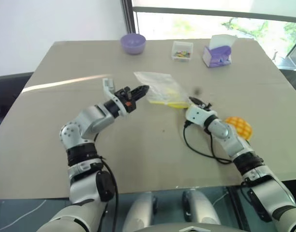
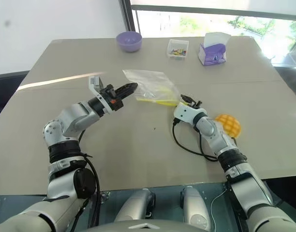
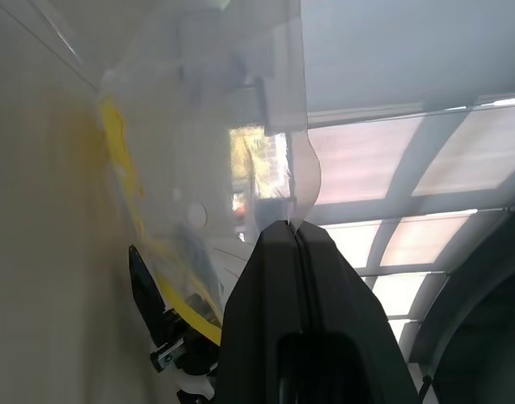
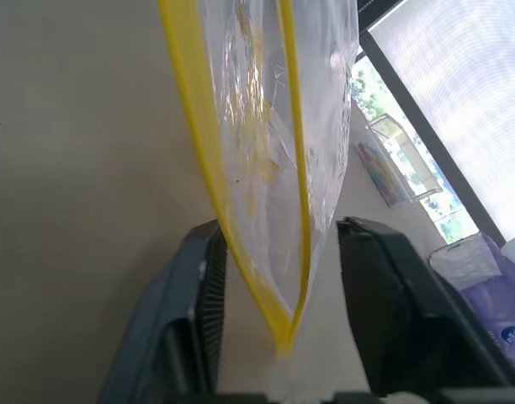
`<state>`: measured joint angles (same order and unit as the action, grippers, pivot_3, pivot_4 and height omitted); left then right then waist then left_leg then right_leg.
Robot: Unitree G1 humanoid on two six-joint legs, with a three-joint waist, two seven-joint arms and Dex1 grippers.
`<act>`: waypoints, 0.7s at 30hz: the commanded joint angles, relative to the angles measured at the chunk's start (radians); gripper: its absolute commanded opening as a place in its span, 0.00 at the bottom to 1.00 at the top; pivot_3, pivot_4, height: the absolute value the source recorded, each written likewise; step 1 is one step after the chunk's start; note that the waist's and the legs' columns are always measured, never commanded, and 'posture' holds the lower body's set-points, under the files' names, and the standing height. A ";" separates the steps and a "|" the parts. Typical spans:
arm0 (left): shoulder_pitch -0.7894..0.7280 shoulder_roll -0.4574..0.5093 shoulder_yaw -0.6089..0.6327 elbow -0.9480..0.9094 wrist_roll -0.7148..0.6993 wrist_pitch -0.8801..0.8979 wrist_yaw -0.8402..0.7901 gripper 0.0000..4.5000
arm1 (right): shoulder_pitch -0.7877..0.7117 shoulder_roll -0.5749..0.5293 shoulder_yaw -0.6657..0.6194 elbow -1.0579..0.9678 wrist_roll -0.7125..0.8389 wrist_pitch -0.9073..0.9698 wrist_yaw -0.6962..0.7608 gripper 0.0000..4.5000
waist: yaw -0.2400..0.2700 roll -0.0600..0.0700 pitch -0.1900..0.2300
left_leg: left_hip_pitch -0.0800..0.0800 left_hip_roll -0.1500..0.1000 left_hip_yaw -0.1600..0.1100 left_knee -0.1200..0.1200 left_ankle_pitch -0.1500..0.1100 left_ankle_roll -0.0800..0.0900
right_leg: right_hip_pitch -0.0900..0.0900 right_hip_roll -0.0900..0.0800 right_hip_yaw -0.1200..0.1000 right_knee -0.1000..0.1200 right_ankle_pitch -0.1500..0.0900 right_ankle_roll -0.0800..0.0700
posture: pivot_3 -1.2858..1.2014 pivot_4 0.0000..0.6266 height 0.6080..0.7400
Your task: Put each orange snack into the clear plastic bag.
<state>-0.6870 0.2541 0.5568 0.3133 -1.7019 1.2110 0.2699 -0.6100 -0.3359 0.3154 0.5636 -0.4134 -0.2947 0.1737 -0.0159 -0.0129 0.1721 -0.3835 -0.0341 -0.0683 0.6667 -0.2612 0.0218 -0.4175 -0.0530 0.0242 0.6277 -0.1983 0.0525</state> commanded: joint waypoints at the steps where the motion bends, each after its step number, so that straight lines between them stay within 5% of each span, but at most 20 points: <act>1: 0.015 0.020 -0.019 -0.054 -0.049 -0.026 0.004 0.00 | -0.035 0.005 -0.003 0.013 -0.002 -0.043 -0.011 0.09 | 0.000 0.000 0.000 | 0.000 0.000 0.000 0.000 0.000 0.000 | 0.000 0.000 0.000 0.000 0.000 0.000 | 0.52 0.24 1.00; 3: 0.025 0.030 -0.028 -0.064 -0.061 -0.039 0.007 0.00 | -0.044 0.005 -0.007 0.026 -0.002 -0.053 -0.008 0.01 | 0.000 0.000 0.000 | 0.000 0.000 0.000 0.000 0.000 0.000 | 0.000 0.000 0.000 0.000 0.000 0.000 | 0.52 0.24 1.00; 10: 0.086 0.181 -0.094 -0.188 0.108 -0.047 -0.152 0.00 | -0.051 0.000 -0.045 -0.062 0.043 0.011 0.056 0.01 | -0.006 0.000 0.000 | 0.000 0.000 0.001 0.000 0.000 0.000 | 0.000 0.001 0.001 0.000 0.000 0.000 | 0.52 0.24 1.00; 15: 0.181 0.421 -0.231 -0.384 0.422 -0.128 -0.466 0.52 | -0.055 -0.004 -0.052 -0.177 0.050 0.099 0.109 0.00 | -0.018 0.000 0.001 | 0.000 0.001 0.003 -0.003 0.000 0.000 | -0.003 0.002 0.002 0.000 0.000 0.000 | 0.52 0.24 1.00; 16: 0.207 0.487 -0.279 -0.446 0.528 -0.189 -0.533 0.69 | -0.055 0.001 -0.054 -0.198 0.053 0.111 0.112 0.00 | -0.017 0.000 0.001 | 0.000 0.000 0.003 -0.004 0.000 0.000 | -0.003 0.001 0.003 0.000 0.000 0.000 | 0.52 0.24 1.00; 18: 0.254 0.579 -0.335 -0.550 0.673 -0.295 -0.654 0.78 | -0.056 0.007 -0.046 -0.231 0.056 0.130 0.132 0.00 | -0.020 -0.002 0.002 | 0.000 0.000 0.003 -0.005 0.000 0.000 | -0.003 0.001 0.003 0.000 0.000 0.000 | 0.52 0.24 1.00; 21: 0.308 0.670 -0.383 -0.692 0.828 -0.458 -0.824 0.78 | -0.064 0.018 -0.018 -0.284 -0.029 0.237 0.115 0.00 | -0.020 -0.002 0.002 | 0.000 0.001 0.006 -0.010 0.000 0.000 | -0.007 0.001 0.006 -0.001 0.000 -0.001 | 0.52 0.24 1.00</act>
<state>-0.3906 0.8807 0.1950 -0.2551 -0.9735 0.8739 -0.4385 -0.6470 -0.3249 0.2898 0.3535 -0.3886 -0.1256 0.3052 -0.0357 -0.0154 0.1745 -0.3841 -0.0329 -0.0618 0.6562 -0.2611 0.0216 -0.4249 -0.0521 0.0299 0.6266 -0.1986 0.0519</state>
